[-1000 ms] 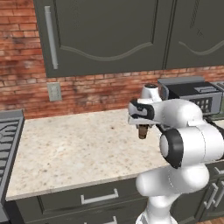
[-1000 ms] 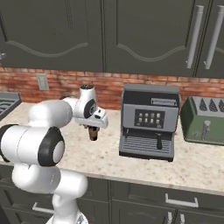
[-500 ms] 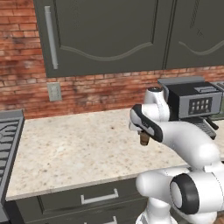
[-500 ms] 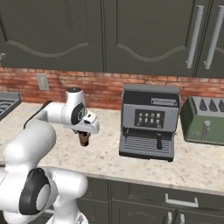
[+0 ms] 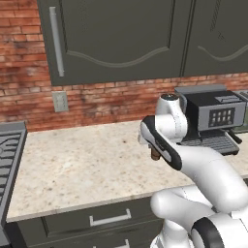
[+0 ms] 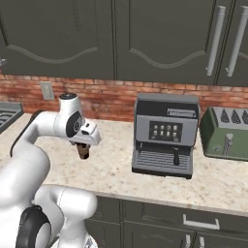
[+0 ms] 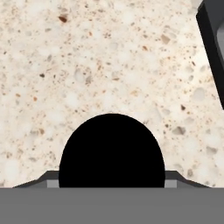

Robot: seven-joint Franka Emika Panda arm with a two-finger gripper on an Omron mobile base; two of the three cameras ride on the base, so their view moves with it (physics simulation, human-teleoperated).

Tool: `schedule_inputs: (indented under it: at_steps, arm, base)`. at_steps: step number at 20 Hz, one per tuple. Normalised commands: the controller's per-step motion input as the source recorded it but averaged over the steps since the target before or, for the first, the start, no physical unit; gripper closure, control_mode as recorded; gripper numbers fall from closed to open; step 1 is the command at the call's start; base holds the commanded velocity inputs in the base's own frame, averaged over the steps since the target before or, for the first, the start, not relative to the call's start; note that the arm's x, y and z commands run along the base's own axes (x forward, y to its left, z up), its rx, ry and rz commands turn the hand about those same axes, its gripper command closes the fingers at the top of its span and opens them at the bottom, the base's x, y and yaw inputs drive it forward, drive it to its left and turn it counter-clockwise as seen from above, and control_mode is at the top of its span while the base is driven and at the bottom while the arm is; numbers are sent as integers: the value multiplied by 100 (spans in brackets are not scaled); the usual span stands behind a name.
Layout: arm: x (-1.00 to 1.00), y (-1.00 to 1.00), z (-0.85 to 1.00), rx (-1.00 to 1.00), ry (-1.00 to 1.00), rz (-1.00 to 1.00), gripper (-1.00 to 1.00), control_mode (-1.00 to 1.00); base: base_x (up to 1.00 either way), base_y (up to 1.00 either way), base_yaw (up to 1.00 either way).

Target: Move the drinks to the dining counter.

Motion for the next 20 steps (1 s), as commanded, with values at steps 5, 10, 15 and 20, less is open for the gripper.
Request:
schedule_inputs:
  at_steps: [5,10,15,20]
  arm:
    - [0,21,39,0,4,8,100,-100]
    - [0,0,22,0,1,5,100,-100]
    - [0,0,10,0,0,1,100,100]
    - [0,0,0,0,0,0,100,100]
  base:
    - [0,0,0]
    - [0,0,0]
    - [-4,0,1]
    - [-70,7,4]
